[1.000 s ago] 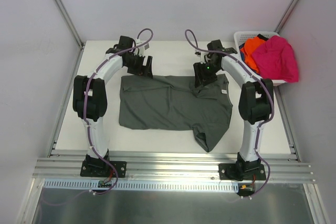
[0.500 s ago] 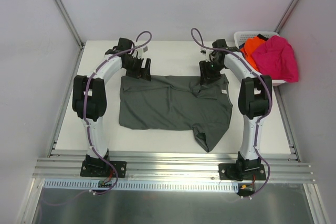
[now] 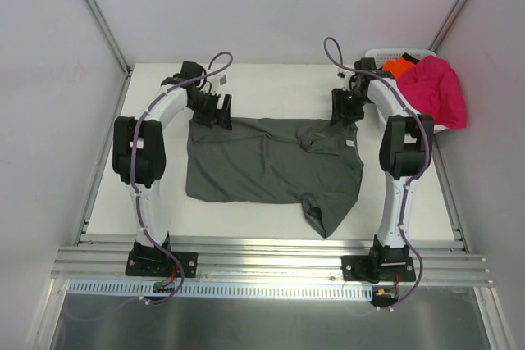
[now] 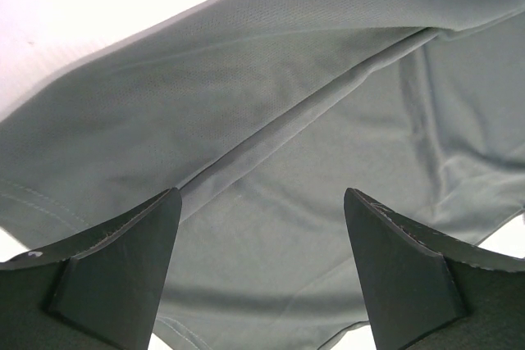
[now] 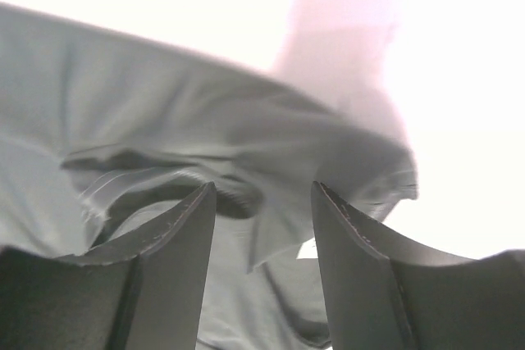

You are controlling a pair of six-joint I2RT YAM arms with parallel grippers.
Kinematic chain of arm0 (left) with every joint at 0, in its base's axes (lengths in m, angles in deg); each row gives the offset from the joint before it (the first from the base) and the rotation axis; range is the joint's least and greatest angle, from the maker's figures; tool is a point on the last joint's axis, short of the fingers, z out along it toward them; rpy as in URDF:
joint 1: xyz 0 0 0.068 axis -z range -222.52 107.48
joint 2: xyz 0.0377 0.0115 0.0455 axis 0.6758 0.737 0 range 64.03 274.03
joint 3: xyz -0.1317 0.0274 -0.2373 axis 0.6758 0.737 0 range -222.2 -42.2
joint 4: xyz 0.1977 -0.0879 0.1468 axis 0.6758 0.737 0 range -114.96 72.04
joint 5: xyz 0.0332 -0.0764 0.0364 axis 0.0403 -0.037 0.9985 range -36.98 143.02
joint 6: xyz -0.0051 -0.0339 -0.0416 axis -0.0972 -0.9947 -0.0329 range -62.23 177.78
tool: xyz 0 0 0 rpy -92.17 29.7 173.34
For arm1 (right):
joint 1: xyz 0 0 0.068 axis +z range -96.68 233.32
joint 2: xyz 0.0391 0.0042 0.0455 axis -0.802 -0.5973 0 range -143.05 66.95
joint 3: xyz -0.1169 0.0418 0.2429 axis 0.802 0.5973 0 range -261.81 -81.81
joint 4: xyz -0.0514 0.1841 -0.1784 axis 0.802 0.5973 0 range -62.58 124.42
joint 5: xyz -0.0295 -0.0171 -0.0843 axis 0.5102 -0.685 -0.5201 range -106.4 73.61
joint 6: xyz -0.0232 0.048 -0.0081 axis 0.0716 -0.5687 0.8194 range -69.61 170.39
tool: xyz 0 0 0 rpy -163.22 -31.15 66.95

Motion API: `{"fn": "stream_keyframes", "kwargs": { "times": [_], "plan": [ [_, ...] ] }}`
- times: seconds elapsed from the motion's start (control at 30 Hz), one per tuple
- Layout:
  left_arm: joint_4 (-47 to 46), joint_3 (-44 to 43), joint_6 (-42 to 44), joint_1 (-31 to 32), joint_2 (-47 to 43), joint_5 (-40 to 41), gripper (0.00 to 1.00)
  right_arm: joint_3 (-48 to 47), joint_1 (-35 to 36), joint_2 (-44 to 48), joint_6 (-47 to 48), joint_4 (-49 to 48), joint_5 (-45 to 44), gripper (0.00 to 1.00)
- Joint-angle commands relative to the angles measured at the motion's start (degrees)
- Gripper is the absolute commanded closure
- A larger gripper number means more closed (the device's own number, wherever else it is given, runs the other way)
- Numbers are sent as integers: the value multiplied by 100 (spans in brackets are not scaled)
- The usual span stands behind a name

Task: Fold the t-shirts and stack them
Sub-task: Fold the tshirt

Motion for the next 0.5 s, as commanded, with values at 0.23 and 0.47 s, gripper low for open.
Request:
{"fn": "stream_keyframes", "kwargs": {
  "times": [0.23, 0.47],
  "plan": [
    [507, -354, -31, 41, 388, -199, 19, -702, -121, -479, -152, -52, -105, 46],
    [674, -310, -23, 76, 493, -173, 18, -965, -191, -690, -292, -113, -271, 36]
  ]
}}
